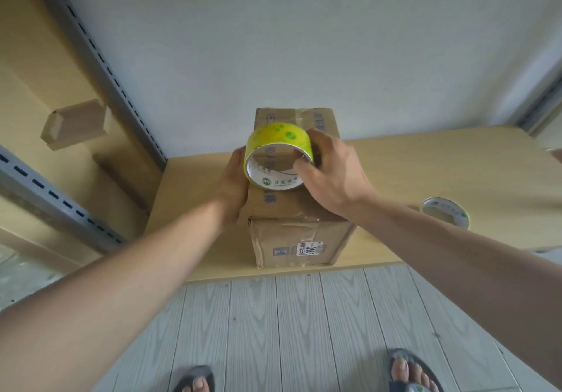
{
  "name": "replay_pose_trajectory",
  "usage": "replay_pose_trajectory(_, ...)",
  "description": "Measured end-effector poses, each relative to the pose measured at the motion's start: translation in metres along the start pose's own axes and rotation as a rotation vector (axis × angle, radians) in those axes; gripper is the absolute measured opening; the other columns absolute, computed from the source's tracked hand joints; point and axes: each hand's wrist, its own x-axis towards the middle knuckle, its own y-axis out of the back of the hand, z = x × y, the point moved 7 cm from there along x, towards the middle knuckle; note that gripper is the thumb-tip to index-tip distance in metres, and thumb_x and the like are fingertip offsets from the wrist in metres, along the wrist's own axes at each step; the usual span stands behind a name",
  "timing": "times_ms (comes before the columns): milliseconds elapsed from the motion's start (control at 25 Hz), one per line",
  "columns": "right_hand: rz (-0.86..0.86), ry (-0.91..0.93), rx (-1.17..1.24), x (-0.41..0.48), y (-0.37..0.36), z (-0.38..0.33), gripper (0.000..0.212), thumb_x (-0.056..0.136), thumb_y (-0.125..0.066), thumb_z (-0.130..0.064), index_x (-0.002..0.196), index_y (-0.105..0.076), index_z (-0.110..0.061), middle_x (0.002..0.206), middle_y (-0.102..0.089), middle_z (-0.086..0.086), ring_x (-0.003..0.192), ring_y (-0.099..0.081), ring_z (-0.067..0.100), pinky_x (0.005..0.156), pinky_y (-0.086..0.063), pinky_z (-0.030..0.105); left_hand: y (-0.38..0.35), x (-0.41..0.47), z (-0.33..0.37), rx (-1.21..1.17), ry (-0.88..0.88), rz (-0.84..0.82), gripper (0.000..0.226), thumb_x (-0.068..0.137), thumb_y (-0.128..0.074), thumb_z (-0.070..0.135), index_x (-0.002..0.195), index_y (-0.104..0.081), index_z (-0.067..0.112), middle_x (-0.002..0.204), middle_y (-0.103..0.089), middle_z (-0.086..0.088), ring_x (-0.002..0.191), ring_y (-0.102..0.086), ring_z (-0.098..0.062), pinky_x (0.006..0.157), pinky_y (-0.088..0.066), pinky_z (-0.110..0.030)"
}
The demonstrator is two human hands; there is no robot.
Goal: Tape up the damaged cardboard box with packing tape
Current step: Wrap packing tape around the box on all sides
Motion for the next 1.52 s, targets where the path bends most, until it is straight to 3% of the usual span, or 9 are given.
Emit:
replay_pose_trajectory(240, -0.012, 0.024, -0.003, 0.002, -0.008, -0.002, 0.019, 0.074, -0.044, -0.032, 0.082, -0.054, -0.017, 0.076, -0.055, -0.002, 0.07, -0.047, 0.021, 0.059, -0.038, 0.035, -0.004, -0.019, 0.034, -0.17, -0.083, -0.294, 0.043, 0.104, -0.04, 0.021, 0.091, -0.081, 0.021, 0.095, -0.078, 0.013, 0.095, -0.07, 0.002, 0.089, -0.049, -0.017)
replay_pose_trajectory(400, -0.042, 0.018, -0.014, 0.003, -0.011, 0.0, 0.015, 0.078, -0.042, -0.03, 0.087, -0.053, -0.022, 0.077, -0.056, -0.006, 0.072, -0.049, 0.022, 0.059, -0.033, 0.032, 0.006, -0.015, 0.026, -0.014, -0.098, -0.556, 0.052, 0.06, -0.057, 0.014, 0.112, -0.065, 0.013, 0.099, -0.074, 0.008, 0.097, -0.067, -0.007, 0.09, -0.047, -0.021)
replay_pose_trajectory(480, -0.064, 0.021, -0.044, 0.004, -0.013, 0.001, 0.009, 0.083, -0.048, -0.025, 0.092, -0.049, -0.026, 0.083, -0.057, -0.005, 0.076, -0.051, 0.024, 0.061, -0.033, 0.031, 0.004, -0.016, 0.023, 0.132, -0.127, -0.624, 0.066, 0.065, -0.069, 0.012, 0.129, -0.055, 0.012, 0.115, -0.072, 0.009, 0.112, -0.065, -0.008, 0.095, -0.048, -0.019)
replay_pose_trajectory(680, -0.104, 0.058, -0.114, 0.006, -0.021, -0.005, 0.025, 0.088, -0.049, -0.015, 0.113, -0.046, -0.018, 0.092, -0.062, 0.003, 0.081, -0.056, 0.03, 0.064, -0.038, 0.034, -0.005, -0.026, 0.028, 0.295, -0.245, -0.388, 0.055, 0.068, -0.089, 0.003, 0.115, -0.065, 0.021, 0.1, -0.076, 0.017, 0.096, -0.068, 0.007, 0.081, -0.049, -0.009)
replay_pose_trajectory(800, -0.157, 0.122, -0.101, 0.011, -0.02, -0.021, 0.036, 0.087, -0.047, -0.007, 0.123, -0.047, -0.015, 0.098, -0.065, 0.008, 0.084, -0.059, 0.031, 0.067, -0.048, 0.037, 0.003, -0.027, 0.029, 0.432, -0.256, -0.319, 0.057, 0.078, -0.082, 0.002, 0.127, -0.056, 0.016, 0.104, -0.065, 0.02, 0.087, -0.06, 0.024, 0.074, -0.042, 0.001)
replay_pose_trajectory(960, -0.138, 0.195, -0.203, 0.023, 0.021, -0.027, 0.03, 0.085, -0.054, -0.005, 0.113, -0.055, -0.016, 0.092, -0.066, 0.007, 0.078, -0.062, 0.033, 0.064, -0.053, 0.042, 0.015, -0.019, 0.02, 0.526, -0.281, -0.447, 0.104, 0.074, -0.083, 0.055, 0.157, -0.025, 0.029, 0.156, -0.036, 0.016, 0.136, -0.034, 0.019, 0.11, -0.029, -0.008)
replay_pose_trajectory(1040, -0.112, 0.237, -0.279, 0.023, 0.054, -0.022, 0.033, 0.081, -0.051, -0.003, 0.11, -0.058, -0.018, 0.089, -0.068, 0.006, 0.077, -0.063, 0.031, 0.062, -0.054, 0.043, 0.02, -0.014, 0.013, 0.595, -0.289, -0.448, 0.123, 0.062, -0.071, 0.082, 0.16, -0.016, 0.033, 0.165, -0.01, 0.025, 0.145, -0.011, 0.019, 0.111, -0.015, -0.001)
replay_pose_trajectory(1240, -0.216, 0.239, -0.713, 0.0, 0.079, 0.023, 0.018, 0.086, -0.066, -0.012, 0.101, -0.059, -0.015, 0.077, -0.059, -0.004, 0.062, -0.052, 0.025, 0.052, -0.023, 0.022, 0.016, -0.011, 0.012, 0.578, -0.359, -0.414, 0.126, 0.061, -0.064, 0.09, 0.161, -0.017, 0.028, 0.167, -0.005, 0.021, 0.143, -0.005, 0.022, 0.11, -0.011, 0.0)
replay_pose_trajectory(1520, -0.292, 0.076, -0.686, -0.015, 0.052, 0.079, 0.029, 0.085, -0.049, 0.005, 0.095, -0.047, -0.023, 0.078, -0.058, -0.001, 0.059, -0.052, 0.023, 0.043, -0.032, 0.028, 0.013, -0.014, 0.012, 0.587, -0.326, -0.447, 0.129, 0.061, -0.064, 0.09, 0.162, -0.014, 0.027, 0.167, -0.002, 0.024, 0.143, -0.007, 0.022, 0.114, -0.013, -0.005)
